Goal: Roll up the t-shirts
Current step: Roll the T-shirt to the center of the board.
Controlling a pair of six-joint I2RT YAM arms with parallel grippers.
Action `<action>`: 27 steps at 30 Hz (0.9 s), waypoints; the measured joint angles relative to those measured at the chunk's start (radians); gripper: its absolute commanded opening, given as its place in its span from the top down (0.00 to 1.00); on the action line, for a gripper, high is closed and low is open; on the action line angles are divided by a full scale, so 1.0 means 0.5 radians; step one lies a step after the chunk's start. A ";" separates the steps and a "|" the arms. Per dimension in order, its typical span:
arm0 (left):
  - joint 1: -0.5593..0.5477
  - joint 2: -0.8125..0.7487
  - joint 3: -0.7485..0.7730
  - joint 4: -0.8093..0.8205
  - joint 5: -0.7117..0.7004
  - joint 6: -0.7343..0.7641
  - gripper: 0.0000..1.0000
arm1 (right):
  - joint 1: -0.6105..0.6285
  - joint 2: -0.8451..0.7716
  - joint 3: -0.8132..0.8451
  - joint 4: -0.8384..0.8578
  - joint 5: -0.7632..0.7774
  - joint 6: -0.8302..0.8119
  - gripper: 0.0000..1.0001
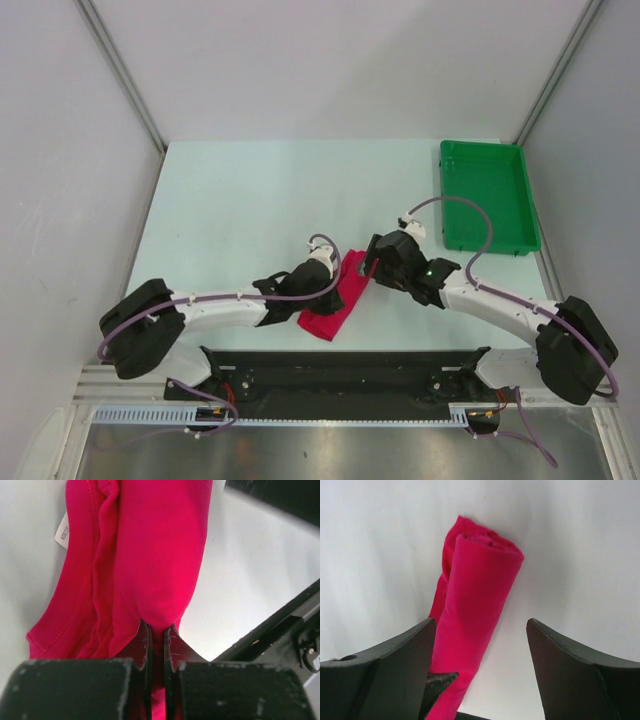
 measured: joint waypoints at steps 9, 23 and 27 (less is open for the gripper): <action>0.114 -0.008 -0.044 0.056 0.169 -0.031 0.98 | 0.063 0.285 -0.009 0.118 -0.035 0.004 0.22; 0.133 -0.175 -0.022 -0.244 -0.048 0.134 0.42 | 0.038 0.626 0.096 0.324 -0.142 -0.013 0.20; 0.132 -0.208 0.065 -0.388 -0.160 0.223 0.41 | 0.031 0.647 0.114 0.323 -0.156 -0.018 0.19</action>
